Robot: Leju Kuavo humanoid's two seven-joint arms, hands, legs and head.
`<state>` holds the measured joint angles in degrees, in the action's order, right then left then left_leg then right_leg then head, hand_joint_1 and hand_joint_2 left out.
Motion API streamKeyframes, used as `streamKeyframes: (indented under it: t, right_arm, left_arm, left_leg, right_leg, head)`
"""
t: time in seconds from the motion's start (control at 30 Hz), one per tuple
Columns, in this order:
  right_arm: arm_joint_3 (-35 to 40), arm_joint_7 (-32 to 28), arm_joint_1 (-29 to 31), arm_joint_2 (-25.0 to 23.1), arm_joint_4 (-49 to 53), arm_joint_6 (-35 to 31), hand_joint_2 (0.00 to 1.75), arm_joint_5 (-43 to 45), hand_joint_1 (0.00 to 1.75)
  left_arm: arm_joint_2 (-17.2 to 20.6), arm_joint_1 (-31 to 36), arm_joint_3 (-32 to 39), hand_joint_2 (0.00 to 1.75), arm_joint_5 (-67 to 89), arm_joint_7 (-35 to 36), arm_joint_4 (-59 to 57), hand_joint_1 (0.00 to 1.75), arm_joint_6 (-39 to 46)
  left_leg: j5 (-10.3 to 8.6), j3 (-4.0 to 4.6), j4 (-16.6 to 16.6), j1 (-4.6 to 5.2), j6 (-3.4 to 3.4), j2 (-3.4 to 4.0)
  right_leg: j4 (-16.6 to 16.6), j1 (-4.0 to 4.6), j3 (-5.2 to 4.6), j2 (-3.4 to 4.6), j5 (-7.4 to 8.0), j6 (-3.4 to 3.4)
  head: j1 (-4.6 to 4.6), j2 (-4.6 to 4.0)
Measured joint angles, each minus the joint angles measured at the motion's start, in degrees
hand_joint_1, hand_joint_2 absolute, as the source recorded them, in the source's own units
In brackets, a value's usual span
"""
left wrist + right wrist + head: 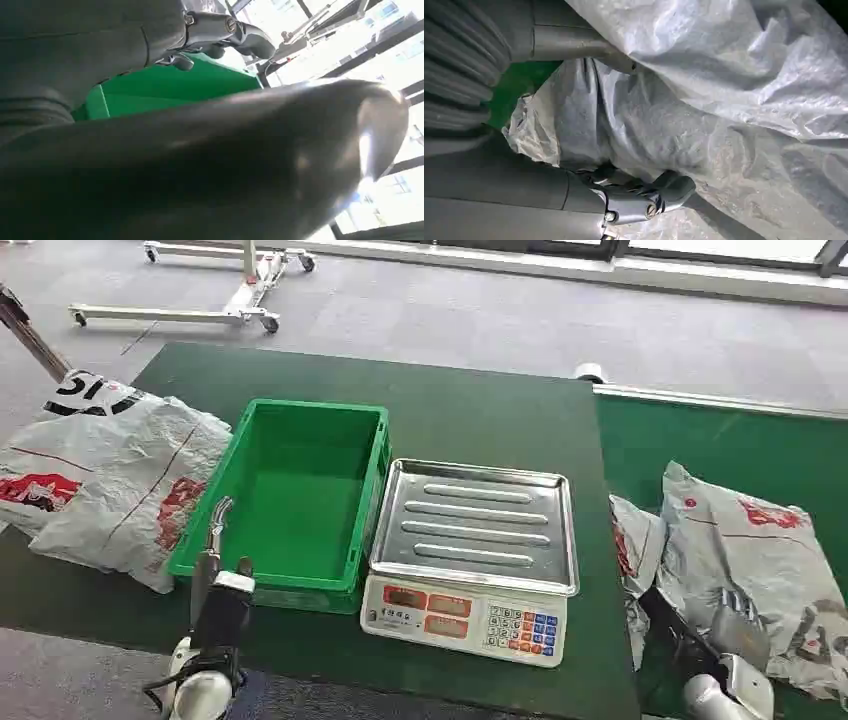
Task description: Moved the parcel from conveyor to table for the left to box.
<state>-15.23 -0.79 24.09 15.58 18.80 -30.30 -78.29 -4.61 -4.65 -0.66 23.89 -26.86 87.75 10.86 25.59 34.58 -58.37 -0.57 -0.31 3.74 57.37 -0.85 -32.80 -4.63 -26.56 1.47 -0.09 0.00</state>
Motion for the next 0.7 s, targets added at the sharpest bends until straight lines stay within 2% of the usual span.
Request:
streamKeyframes:
  t: [0.03,0.17,0.3,0.47,0.7]
  right_arm:
    - [0.04,0.33,0.06,-0.04,-0.02,0.57,1.75,-0.07,1.75]
    - [-0.18,0.59,0.42,-0.11,-0.29,2.93,1.75,1.64,1.75]
    - [-1.03,-2.76,0.61,-0.31,-0.35,3.46,1.75,3.39,1.75]
    - [-2.49,-10.67,1.16,-1.73,-0.26,0.28,1.75,5.73,1.75]
    - [-2.54,-21.51,2.16,-4.09,4.53,-4.02,1.75,8.79,1.75]
  left_arm:
    - [0.02,-0.36,0.00,0.00,0.18,0.13,0.55,0.00,0.00]
    - [0.04,-1.78,0.02,0.00,0.92,0.92,3.04,0.00,-0.11]
    - [0.07,-3.25,0.04,0.00,1.64,1.82,5.71,0.00,-0.57]
    - [0.02,-3.15,0.09,0.00,1.59,1.79,6.30,0.00,-1.53]
    - [-0.74,0.24,0.11,0.00,0.09,0.44,4.29,0.00,-3.17]
  left_leg:
    - [0.02,-0.06,0.00,-0.01,0.01,0.01]
    - [0.09,-0.28,0.00,-0.06,0.13,0.00]
    - [0.09,-0.27,-0.01,-0.05,0.15,-0.02]
    - [0.07,-0.21,-0.02,-0.03,0.13,0.03]
    - [-0.03,-0.09,0.01,-0.03,-0.02,0.09]
  right_leg:
    - [-0.03,0.00,0.06,0.00,-0.03,0.04]
    - [-0.15,0.00,0.36,-0.05,-0.09,0.08]
    - [-0.18,-0.02,0.44,-0.08,-0.03,0.16]
    - [-0.15,0.00,0.38,0.02,0.17,0.07]
    - [0.03,0.03,0.14,0.08,0.16,-0.02]
  head:
    - [0.00,0.00]
    - [0.00,0.00]
    - [0.02,0.00]
    - [0.02,0.00]
    - [0.02,0.00]
